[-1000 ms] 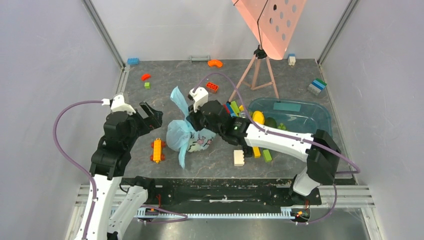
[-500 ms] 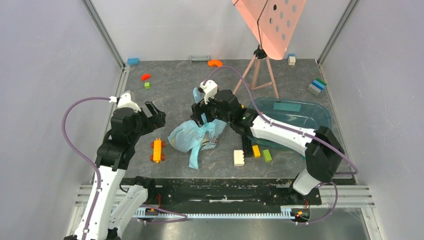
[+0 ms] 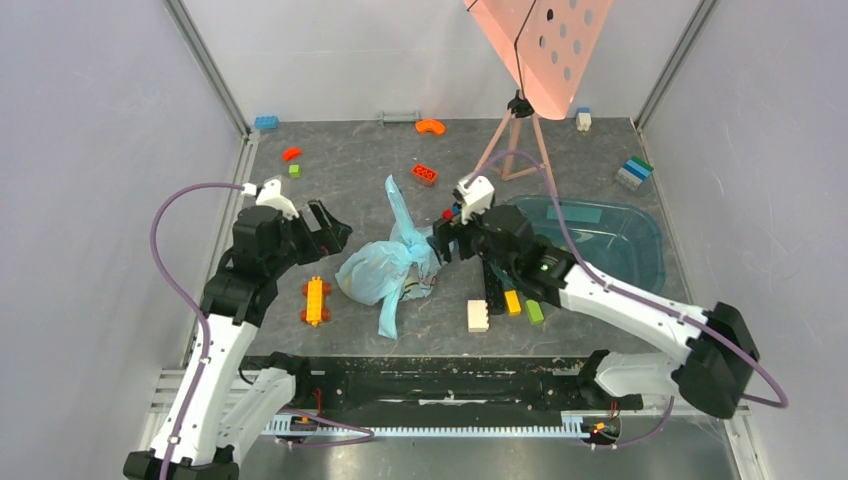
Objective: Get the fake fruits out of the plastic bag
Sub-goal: Untie the plastic bag at the center of the board.
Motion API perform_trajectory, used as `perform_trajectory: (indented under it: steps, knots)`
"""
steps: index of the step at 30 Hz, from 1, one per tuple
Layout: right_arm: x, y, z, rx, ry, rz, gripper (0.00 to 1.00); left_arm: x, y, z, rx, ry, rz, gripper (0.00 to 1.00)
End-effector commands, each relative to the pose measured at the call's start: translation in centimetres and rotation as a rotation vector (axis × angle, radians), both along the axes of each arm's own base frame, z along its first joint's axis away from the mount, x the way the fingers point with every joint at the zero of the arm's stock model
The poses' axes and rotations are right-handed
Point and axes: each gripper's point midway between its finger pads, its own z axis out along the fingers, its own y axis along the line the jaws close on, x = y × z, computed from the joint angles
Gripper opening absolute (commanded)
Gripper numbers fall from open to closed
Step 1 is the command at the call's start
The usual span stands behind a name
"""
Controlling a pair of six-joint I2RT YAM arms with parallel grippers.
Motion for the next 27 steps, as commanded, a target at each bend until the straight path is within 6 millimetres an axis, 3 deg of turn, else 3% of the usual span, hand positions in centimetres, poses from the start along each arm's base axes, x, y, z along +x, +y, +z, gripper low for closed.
perform_trajectory:
  steps: [1,8,17,27]
  knots:
    - [-0.7,-2.8,0.4,0.089,0.015,-0.084,0.93,-0.3,-2.8,1.3,-0.085,-0.021,-0.085,0.97]
    - [-2.6,-3.4,-0.9,0.141,0.063,-0.053,0.93,-0.9,-5.8,-0.2,-0.14,0.045,-0.04,0.92]
    - [-4.4,-0.6,-2.0,0.199,0.075,0.132,0.9,-2.0,-7.9,-0.6,-0.245,0.1,0.036,0.87]
    - [-5.2,1.3,-3.4,0.23,0.083,0.234,0.87,-1.2,-9.7,-2.7,-0.303,0.157,0.083,0.87]
